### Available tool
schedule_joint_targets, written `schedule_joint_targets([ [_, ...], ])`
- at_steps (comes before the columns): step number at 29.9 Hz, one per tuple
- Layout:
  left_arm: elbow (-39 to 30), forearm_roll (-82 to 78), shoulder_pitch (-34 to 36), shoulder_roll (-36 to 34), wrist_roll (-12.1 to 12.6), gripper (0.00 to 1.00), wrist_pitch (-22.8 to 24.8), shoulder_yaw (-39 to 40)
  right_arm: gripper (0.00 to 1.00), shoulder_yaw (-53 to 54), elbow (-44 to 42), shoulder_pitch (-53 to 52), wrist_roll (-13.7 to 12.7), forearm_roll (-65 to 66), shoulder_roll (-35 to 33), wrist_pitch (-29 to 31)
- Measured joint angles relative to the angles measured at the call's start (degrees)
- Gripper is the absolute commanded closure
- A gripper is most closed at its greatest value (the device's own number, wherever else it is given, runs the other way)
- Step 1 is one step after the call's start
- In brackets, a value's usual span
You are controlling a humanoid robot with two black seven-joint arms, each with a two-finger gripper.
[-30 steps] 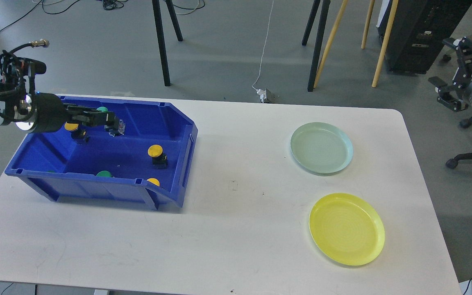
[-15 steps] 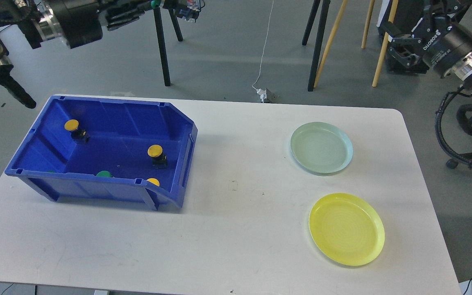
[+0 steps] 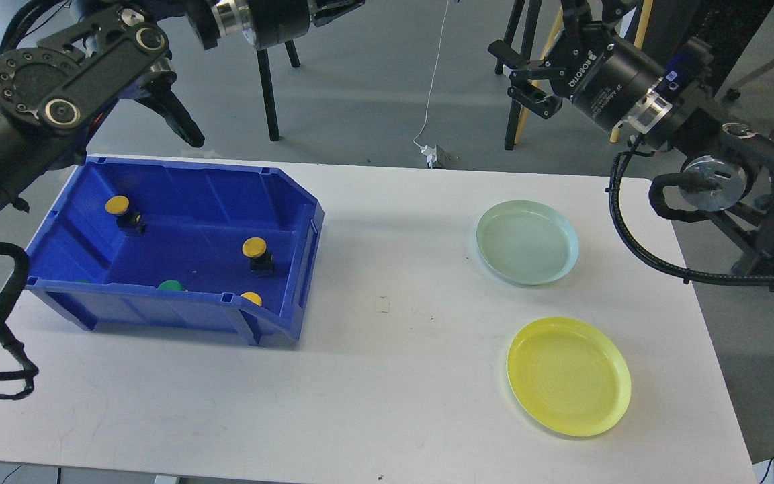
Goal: Pass button and place on color plate
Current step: 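Pass the green button from the left gripper to the right gripper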
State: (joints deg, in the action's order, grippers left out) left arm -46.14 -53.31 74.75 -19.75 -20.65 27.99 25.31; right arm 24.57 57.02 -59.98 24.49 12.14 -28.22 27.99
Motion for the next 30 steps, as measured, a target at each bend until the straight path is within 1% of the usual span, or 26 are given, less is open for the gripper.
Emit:
schedule_joint_targets([
  [9, 0.52, 0.16, 0.05, 0.82, 0.00, 0.72, 0.00, 0.02, 0.02, 1.22, 1.27, -1.01, -0.07, -0.18, 0.35, 0.00],
  [15, 0.40, 1.20, 0.05, 2.23, -0.06, 0.72, 0.00, 0.16, 0.03, 1.43, 0.68, -1.44, 0.02, -0.17, 2.69, 0.00],
  [17, 0.41, 1.32, 0.22, 2.54, -0.06, 0.72, 0.00, 0.15, 0.06, 1.43, 0.59, -1.66, 0.16, -0.08, 3.28, -0.03],
  [18, 0.41, 1.33, 0.35, 2.71, -0.06, 0.72, 0.01, 0.14, 0.09, 1.43, 0.59, -1.82, 0.32, -0.05, 3.49, -0.21],
  [23, 0.43, 1.35, 0.60, 3.22, -0.04, 0.72, 0.01, 0.15, 0.29, 1.35, 0.59, -2.17, 1.45, 0.03, 3.86, -1.61],
  [28, 0.43, 1.37, 0.95, 3.31, 0.00, 0.72, 0.01, 0.12, 0.38, 1.29, 0.61, -2.21, 1.77, 0.28, 3.88, -4.16],
  [30, 0.43, 1.37, 0.98, 3.32, 0.00, 0.72, 0.01, 0.10, 0.47, 1.28, 0.61, -2.21, 1.77, 0.32, 3.88, -4.48],
])
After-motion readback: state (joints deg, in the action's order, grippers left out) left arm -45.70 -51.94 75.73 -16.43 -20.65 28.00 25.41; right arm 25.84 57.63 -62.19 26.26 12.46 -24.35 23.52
